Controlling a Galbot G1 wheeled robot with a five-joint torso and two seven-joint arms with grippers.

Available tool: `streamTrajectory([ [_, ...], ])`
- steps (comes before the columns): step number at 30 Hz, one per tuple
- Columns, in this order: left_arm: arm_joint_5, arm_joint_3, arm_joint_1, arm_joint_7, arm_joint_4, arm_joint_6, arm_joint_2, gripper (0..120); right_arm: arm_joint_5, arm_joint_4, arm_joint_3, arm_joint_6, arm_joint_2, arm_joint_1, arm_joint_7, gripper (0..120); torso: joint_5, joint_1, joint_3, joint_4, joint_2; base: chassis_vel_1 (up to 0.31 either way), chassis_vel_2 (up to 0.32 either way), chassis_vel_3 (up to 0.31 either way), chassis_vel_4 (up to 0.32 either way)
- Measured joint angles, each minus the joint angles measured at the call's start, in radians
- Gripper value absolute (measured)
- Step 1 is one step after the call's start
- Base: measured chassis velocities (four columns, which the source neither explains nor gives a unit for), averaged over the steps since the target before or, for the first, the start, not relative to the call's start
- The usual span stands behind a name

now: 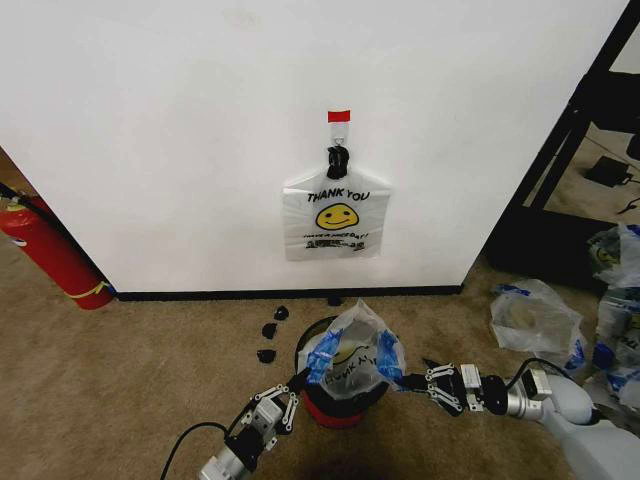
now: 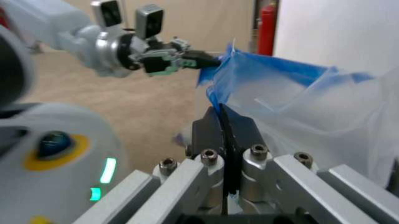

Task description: Pick up the garbage bag from the wall and place it over the trash bin.

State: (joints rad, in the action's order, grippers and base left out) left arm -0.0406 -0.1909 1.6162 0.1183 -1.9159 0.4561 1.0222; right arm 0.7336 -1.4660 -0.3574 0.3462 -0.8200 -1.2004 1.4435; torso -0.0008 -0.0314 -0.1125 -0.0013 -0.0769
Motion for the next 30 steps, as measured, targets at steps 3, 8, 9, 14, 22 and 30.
streamTrajectory([
  [3, 0.003, -0.002, 0.018, 0.001, -0.023, 0.000, -0.018, 0, 0.005, 0.003, -0.018, -0.033, 0.010, -0.011, 0.067, 0, 0.0001, 0.000, 0.000, 0.0000, 0.000, 0.000, 0.000, 0.000, 0.000],
  [8, 0.012, -0.016, 0.044, -0.009, -0.047, -0.001, -0.045, 0, 0.004, 0.022, -0.032, -0.051, 0.027, -0.028, 0.094, 0, -0.0001, 0.000, 0.000, -0.0002, 0.000, 0.000, 0.000, 0.000, 0.000],
  [9, 0.012, -0.020, 0.049, -0.015, -0.054, -0.002, -0.052, 0, 0.011, 0.027, -0.033, -0.054, 0.028, -0.030, 0.094, 0, 0.0002, 0.000, 0.000, -0.0001, 0.000, 0.000, 0.000, 0.000, 0.000],
  [14, 0.012, -0.038, 0.079, -0.048, -0.098, -0.026, -0.088, 0, 0.023, 0.056, -0.030, -0.060, 0.030, -0.033, 0.095, 0, 0.0000, 0.000, 0.000, -0.0001, 0.000, 0.000, 0.000, 0.000, 0.000],
  [22, 0.017, -0.045, 0.127, -0.075, -0.108, -0.051, -0.122, 0, 0.000, 0.123, -0.014, -0.048, 0.011, -0.037, 0.102, 0, 0.0002, 0.000, 0.000, -0.0001, 0.000, 0.000, 0.000, 0.000, 0.000],
  [30, 0.065, -0.029, 0.152, -0.099, -0.041, -0.040, -0.123, 0, -0.016, 0.123, 0.011, -0.042, -0.003, -0.078, 0.100, 0, -0.0001, 0.000, 0.000, -0.0003, 0.000, 0.000, 0.000, 0.000, 0.000],
])
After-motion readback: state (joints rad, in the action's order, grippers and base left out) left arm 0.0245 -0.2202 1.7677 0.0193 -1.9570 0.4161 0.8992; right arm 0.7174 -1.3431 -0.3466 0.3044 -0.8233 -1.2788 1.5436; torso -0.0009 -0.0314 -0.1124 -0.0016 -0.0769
